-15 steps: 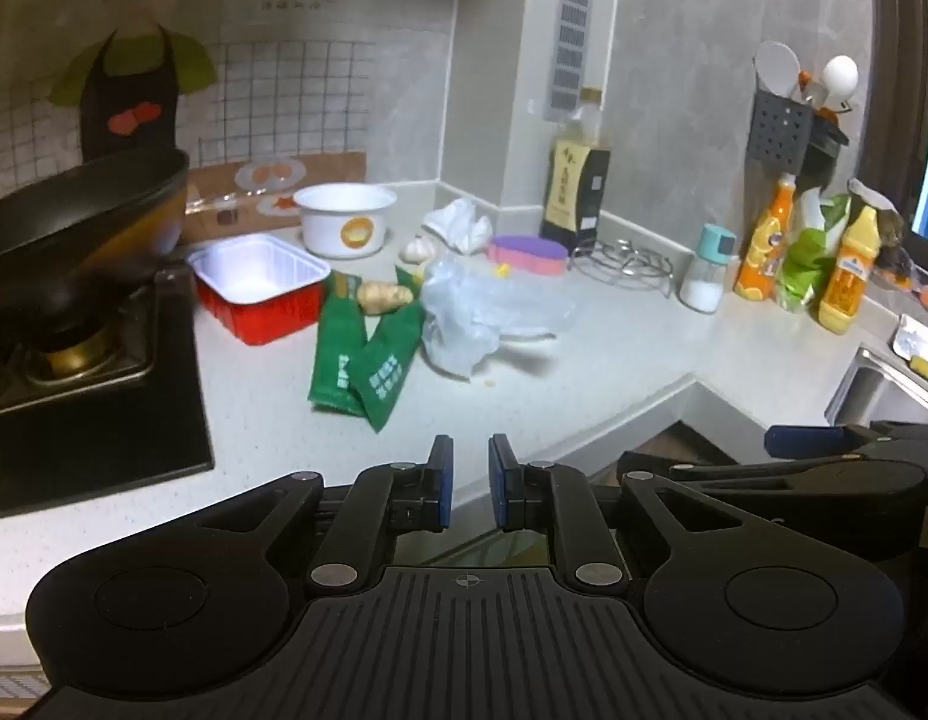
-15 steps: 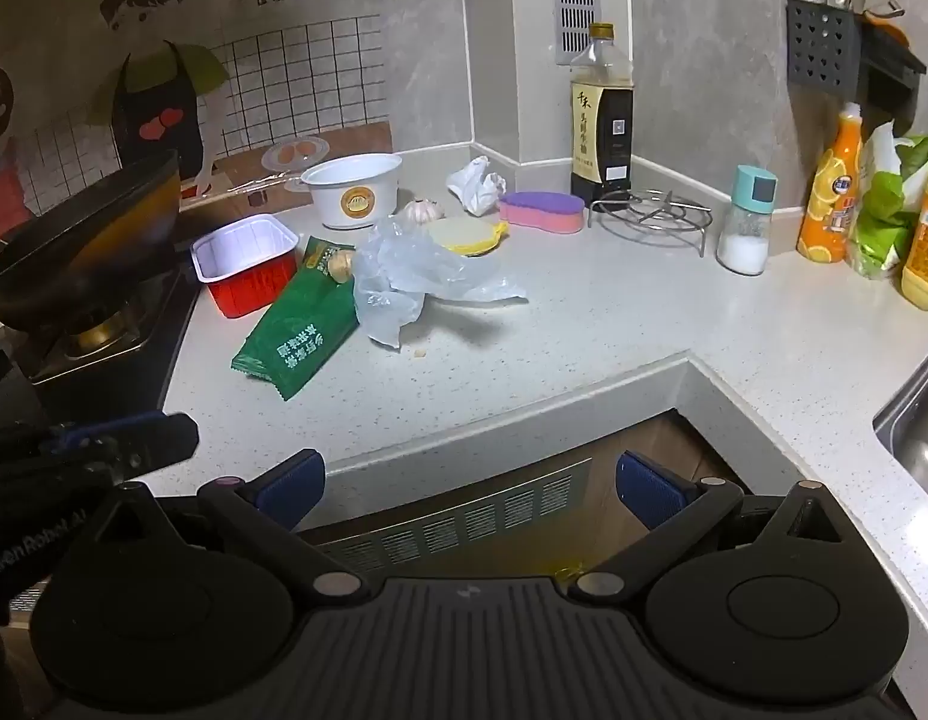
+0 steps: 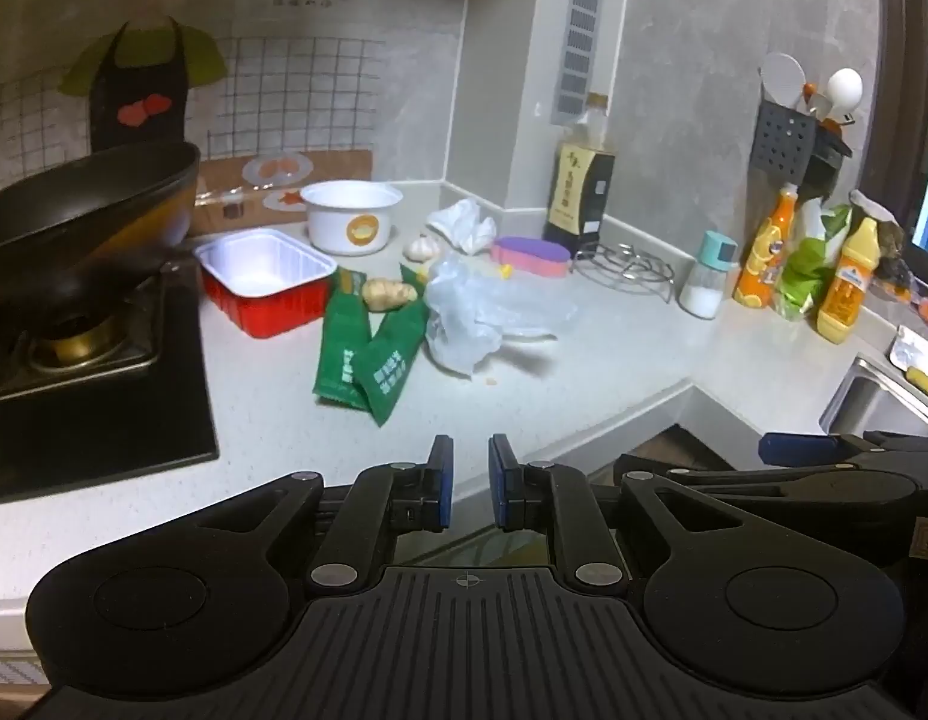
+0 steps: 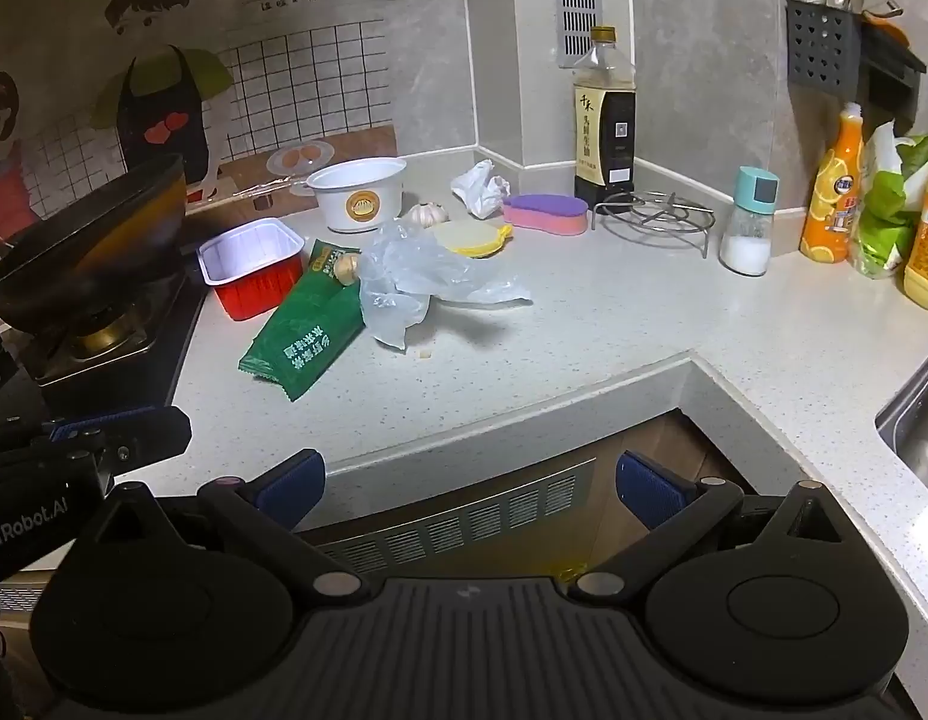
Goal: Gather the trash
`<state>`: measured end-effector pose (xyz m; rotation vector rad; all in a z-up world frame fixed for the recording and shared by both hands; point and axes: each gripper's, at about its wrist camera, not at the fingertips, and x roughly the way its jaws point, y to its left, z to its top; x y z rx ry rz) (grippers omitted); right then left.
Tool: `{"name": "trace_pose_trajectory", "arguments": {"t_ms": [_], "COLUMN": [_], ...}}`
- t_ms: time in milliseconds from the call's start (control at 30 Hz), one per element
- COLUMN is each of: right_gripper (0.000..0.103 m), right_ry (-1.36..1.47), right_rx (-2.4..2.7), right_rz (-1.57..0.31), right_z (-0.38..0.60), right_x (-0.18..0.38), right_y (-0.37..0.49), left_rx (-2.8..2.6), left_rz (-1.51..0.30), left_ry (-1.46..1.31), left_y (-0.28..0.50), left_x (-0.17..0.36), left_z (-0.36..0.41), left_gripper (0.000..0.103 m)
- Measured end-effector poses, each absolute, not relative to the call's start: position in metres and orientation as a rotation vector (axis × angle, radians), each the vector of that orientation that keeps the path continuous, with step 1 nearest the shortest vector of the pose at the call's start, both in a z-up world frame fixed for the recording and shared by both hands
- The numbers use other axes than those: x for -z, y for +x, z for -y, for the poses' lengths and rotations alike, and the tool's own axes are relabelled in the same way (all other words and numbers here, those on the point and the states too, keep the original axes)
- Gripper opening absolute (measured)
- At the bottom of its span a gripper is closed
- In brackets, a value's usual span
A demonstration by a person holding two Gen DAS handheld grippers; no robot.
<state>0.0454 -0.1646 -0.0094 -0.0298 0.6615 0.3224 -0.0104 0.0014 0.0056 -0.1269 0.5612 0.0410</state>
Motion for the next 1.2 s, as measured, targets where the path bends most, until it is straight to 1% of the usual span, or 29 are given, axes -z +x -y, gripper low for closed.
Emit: {"name": "trace_pose_trajectory", "arguments": {"t_ms": [567,800,1200], "right_gripper": [0.103,0.103,0.103], "right_ry": [-0.039,-0.024,-0.025], "right_rx": [-0.307,-0.308,-0.313], "right_rz": [-0.651,-0.621,-0.603], "right_z": [0.171,0.179,0.18], "right_x": [0.01,0.006,0.005], "right_y": [0.02,0.002,-0.006], "left_rx": [-0.031,-0.034,-0.051], "left_rz": [-0.579,-0.547,-0.533], "left_ry": [-0.151,-0.138,-0.131], "left_y": [-0.036,-0.053,-0.06], "left_x": [0.0,-0.004,-0.006], "left_z": [0.002,0.007,0.008], "left_gripper": [0.016,0.016,0.017]}}
